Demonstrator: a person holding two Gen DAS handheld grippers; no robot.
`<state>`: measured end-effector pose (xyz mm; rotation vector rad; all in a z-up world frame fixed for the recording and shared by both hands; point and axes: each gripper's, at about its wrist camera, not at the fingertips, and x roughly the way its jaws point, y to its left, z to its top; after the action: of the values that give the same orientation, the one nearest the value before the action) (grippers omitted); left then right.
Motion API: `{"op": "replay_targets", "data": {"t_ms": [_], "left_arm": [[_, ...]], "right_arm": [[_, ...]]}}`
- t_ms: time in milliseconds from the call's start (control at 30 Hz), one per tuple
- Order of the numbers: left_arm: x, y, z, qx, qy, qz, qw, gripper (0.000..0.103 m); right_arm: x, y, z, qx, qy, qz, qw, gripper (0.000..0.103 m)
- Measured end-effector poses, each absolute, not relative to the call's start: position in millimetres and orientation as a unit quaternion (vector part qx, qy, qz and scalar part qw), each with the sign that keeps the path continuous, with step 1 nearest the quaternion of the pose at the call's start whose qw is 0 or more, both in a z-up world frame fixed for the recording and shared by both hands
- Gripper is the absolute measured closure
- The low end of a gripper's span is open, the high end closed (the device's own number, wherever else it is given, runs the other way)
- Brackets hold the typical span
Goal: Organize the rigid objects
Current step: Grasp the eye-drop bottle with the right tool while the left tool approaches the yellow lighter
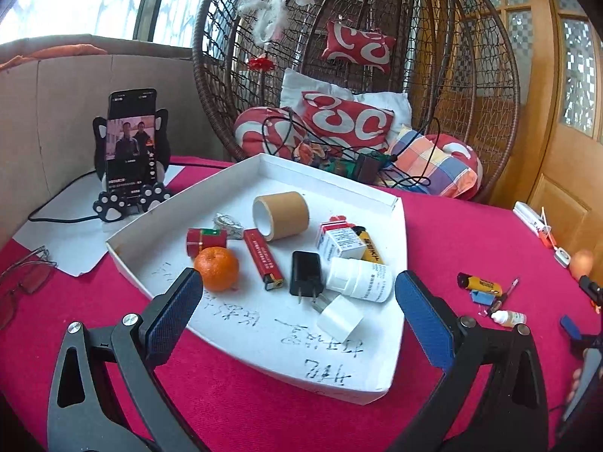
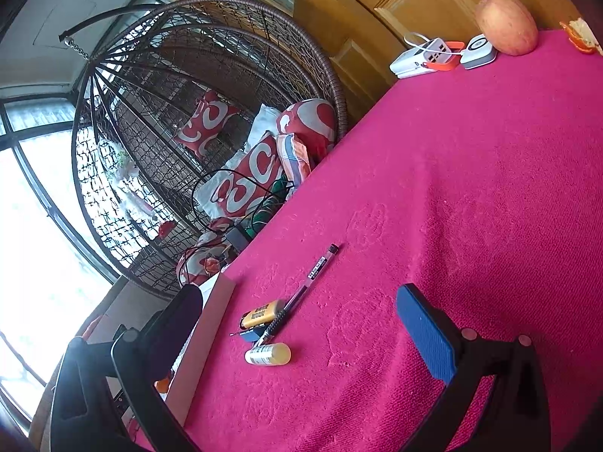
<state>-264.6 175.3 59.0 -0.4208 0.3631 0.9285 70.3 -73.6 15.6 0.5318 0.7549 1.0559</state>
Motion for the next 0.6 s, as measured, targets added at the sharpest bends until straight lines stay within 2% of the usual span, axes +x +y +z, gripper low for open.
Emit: {"op": "replay_targets", "data": {"t_ms": [200,333,500,533,567,600], "left_arm": [[-202.7,133.3,85.2,-0.124,0.176,0.307,0.927,0.000],[-169.6,126.0,85.4,-0.107,0.183,0.264,0.941,0.000],[-127.8,155.0,86.2,-0.120,0.247,0.240,0.931,0.000],[-119.3,161.1,86.0,-0.117,0.260,0.239,0.928,0.000],[-110.7,167.0,86.7,-0.116,0.272,0.238,0.925,0.000],[-103.1,172.2,85.6,-0.117,0.286,0.234,0.922,0.000]], "right_arm": [[71.0,-52.4,24.0,0.183,0.374,0.496,0.762,0.000],[49.4,-1.7,38.7,-0.011,0.384,0.536,0.752,0.000],[12.7,51.2,37.0,-0.209,0.340,0.569,0.719,0.000],[10.0,59.0,34.5,-0.230,0.334,0.578,0.708,0.002],[10.0,66.6,30.5,-0.246,0.336,0.585,0.696,0.011],[11.0,74.7,25.1,-0.255,0.348,0.592,0.681,0.025]]}}
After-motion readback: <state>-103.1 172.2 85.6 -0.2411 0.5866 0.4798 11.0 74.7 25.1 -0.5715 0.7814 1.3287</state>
